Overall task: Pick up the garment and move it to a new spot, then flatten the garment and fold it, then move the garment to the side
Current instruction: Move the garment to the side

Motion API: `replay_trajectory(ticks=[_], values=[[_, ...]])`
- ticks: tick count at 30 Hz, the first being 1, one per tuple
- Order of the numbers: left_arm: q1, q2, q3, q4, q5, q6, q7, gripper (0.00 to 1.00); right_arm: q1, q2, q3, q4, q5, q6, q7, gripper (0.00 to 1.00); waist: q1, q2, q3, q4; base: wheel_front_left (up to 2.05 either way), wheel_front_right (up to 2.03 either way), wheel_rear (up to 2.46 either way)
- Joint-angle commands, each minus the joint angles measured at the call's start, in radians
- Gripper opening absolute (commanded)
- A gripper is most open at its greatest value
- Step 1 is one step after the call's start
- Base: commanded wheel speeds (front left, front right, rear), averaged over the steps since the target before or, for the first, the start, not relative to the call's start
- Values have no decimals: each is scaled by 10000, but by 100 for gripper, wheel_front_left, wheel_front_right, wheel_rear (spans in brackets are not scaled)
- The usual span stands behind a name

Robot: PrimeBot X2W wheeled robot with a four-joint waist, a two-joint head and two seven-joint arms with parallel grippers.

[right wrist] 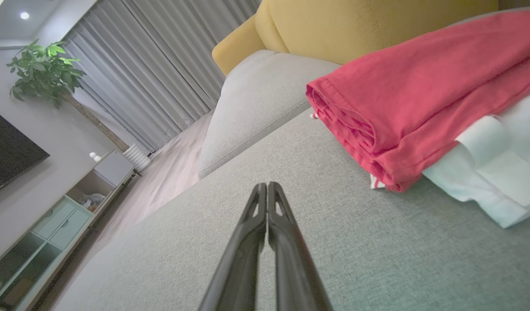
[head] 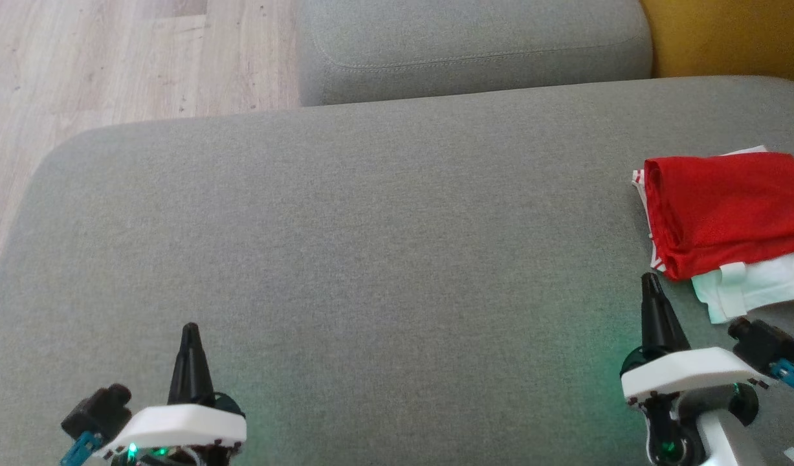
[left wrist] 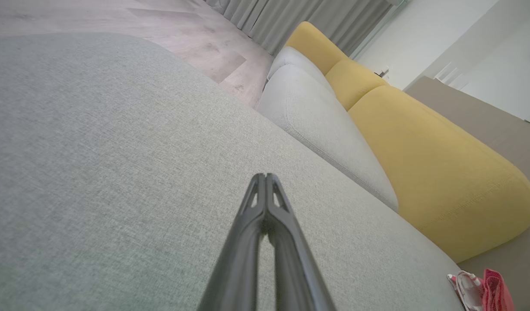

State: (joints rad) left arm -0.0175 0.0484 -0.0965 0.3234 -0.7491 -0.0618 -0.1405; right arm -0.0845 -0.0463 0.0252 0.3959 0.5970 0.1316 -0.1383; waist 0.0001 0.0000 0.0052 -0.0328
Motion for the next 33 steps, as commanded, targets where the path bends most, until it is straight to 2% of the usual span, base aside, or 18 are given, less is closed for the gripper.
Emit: replay_trajectory(ticks=[1, 33], values=[[-566, 6, 245, -326, -272, -50, 71, 0, -398, -45, -1, -410, 334, -3, 65, 0, -1, 0, -1, 6, 0, 0, 0], [-696, 11, 957, -499, -3458, -295, 1016, 0, -334, -56, -517, -832, 4092, -6, 991, 0, -1, 0, -8, 130, 0, 0, 0]])
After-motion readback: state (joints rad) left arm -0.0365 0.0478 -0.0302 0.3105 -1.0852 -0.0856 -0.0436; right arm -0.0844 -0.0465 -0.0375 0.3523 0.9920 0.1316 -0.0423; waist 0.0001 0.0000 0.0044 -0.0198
